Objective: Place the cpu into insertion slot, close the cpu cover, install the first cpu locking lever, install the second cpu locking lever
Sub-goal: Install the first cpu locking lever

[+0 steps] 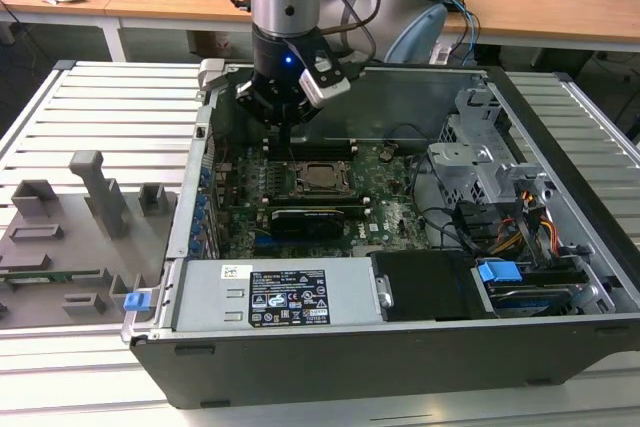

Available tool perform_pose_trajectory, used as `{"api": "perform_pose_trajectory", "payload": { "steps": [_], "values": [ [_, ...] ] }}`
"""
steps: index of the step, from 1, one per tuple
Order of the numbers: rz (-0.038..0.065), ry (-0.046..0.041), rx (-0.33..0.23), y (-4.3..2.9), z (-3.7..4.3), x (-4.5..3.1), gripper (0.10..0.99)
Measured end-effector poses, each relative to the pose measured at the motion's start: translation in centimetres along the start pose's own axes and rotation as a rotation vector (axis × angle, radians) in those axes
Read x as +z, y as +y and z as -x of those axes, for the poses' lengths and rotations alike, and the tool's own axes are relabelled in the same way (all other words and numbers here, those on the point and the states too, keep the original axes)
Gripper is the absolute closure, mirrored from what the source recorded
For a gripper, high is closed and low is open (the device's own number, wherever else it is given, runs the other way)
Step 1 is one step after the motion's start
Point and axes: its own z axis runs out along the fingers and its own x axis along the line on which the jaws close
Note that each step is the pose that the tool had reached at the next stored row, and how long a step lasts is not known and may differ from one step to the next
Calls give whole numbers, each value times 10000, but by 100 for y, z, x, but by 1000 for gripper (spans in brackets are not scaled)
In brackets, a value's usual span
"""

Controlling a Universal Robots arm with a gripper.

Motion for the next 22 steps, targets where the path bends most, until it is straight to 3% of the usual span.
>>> {"api": "perform_pose_trajectory", "payload": {
  "steps": [6, 13, 22],
  "values": [
    [0, 3, -79, 54, -67, 24, 980],
    [-1, 4, -80, 145, -61, 45, 980],
    [0, 3, -81, 211, -56, 62, 980]
  ]
}}
